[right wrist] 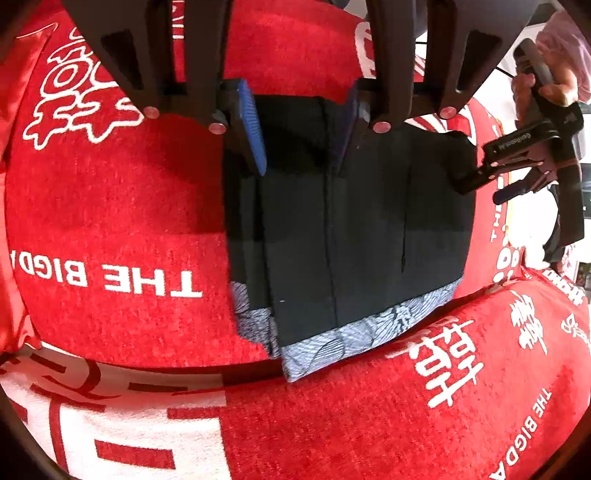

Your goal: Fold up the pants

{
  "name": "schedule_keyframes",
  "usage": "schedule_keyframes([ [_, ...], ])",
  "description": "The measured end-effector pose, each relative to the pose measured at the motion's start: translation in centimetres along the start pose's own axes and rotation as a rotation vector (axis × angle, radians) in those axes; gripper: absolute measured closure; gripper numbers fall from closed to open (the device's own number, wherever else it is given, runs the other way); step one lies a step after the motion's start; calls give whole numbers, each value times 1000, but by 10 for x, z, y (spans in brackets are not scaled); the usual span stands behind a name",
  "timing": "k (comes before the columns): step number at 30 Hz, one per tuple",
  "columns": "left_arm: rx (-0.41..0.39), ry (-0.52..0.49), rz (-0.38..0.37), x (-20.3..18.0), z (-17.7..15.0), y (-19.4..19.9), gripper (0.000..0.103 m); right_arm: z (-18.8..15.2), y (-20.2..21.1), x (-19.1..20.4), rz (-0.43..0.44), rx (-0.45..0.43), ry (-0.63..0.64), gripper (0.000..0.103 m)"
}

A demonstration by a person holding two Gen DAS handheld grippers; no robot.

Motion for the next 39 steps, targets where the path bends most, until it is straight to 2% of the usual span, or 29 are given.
schedule_keyframes([
  [5,-10,28,-12,15,14,0,13,4,1,-15,-3,3,-30,57],
  [7,-8,43,-44,20,19,0,13,7,2,-19,4,5,-36,53],
  [9,-13,54,-107,26,27,3,13,11,5,-21,30,5,-29,47],
  [11,-2,44,-153,30,34,2,13,16,7,-22,65,16,-27,38],
  [17,40,39,-189,34,44,-15,13,33,2,-32,119,40,-52,36],
  [19,6,54,-189,37,46,-10,13,36,4,-34,108,27,-62,36],
  [22,-64,51,-176,35,51,1,13,44,21,-26,114,-59,-27,36],
  [24,-89,49,-169,32,59,5,13,53,30,-19,127,-109,-14,42],
  [25,-83,53,-162,31,65,2,13,60,34,-14,142,-125,-7,53],
  [26,-75,59,-152,30,70,-1,13,66,34,-10,148,-125,-2,62],
  [29,-48,78,-130,29,79,-18,13,83,24,0,86,-94,20,77],
  [31,-32,102,-146,32,80,-29,13,88,11,2,34,-70,44,80],
  [32,-36,111,-152,34,80,-32,7,90,-2,-2,-41,-36,49,81],
  [33,-42,112,-143,37,80,-33,3,89,-9,-5,-49,-22,52,81],
  [36,-46,103,-137,41,80,-37,0,85,-11,-16,40,-32,-2,81],
  [39,-45,88,-130,46,76,-36,0,74,-7,-19,63,-21,-11,81],
])
Point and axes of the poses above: each gripper's, at about its wrist camera, not at the fingertips, and y roughly against the way its jaws point, x to its left, z to its top, the point moved 4 cm from there along -y, roughly the way its jaws point, and after that the axes turned 15 degrees about x, right-handed, at the moved point
